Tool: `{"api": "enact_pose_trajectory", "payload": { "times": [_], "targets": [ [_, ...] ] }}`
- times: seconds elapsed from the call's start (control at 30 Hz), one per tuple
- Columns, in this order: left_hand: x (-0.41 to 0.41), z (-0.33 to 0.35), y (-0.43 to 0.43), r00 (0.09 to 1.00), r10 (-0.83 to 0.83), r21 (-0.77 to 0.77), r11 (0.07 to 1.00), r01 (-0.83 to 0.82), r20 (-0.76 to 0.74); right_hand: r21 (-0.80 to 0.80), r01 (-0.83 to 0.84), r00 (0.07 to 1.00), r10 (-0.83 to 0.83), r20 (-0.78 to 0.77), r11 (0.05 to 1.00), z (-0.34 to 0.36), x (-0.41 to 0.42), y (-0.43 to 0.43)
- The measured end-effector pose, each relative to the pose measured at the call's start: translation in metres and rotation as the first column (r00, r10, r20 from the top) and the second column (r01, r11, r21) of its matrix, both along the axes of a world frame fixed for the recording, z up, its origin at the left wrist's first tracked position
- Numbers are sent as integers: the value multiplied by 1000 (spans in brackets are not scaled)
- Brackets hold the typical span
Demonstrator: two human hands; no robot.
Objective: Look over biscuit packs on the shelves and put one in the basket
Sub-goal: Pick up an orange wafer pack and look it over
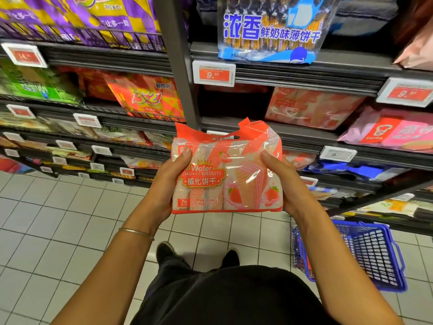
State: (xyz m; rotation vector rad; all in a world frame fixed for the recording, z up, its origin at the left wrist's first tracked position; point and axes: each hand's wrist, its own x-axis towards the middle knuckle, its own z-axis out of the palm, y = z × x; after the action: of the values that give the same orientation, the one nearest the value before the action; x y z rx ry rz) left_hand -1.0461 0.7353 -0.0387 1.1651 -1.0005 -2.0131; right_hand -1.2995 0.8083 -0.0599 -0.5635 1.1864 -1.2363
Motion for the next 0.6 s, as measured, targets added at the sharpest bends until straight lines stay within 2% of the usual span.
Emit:
{"api": "enact_pose_trajectory", "payload": {
  "times": [0.17, 0.37, 0.6],
  "targets": [
    [5, 1, 2, 999, -35, -52, 998, 37, 31, -16, -5, 1000, 5, 30, 1000, 2, 0, 2],
    [18, 2, 3, 994, -111, -163, 980, 112, 14, 37, 48, 980, -54, 191, 998, -4, -6, 8],
    [10, 7, 1, 996, -90, -213, 973, 94, 27, 10, 22, 963, -24, 268, 1000, -11, -10, 8]
  ]
}}
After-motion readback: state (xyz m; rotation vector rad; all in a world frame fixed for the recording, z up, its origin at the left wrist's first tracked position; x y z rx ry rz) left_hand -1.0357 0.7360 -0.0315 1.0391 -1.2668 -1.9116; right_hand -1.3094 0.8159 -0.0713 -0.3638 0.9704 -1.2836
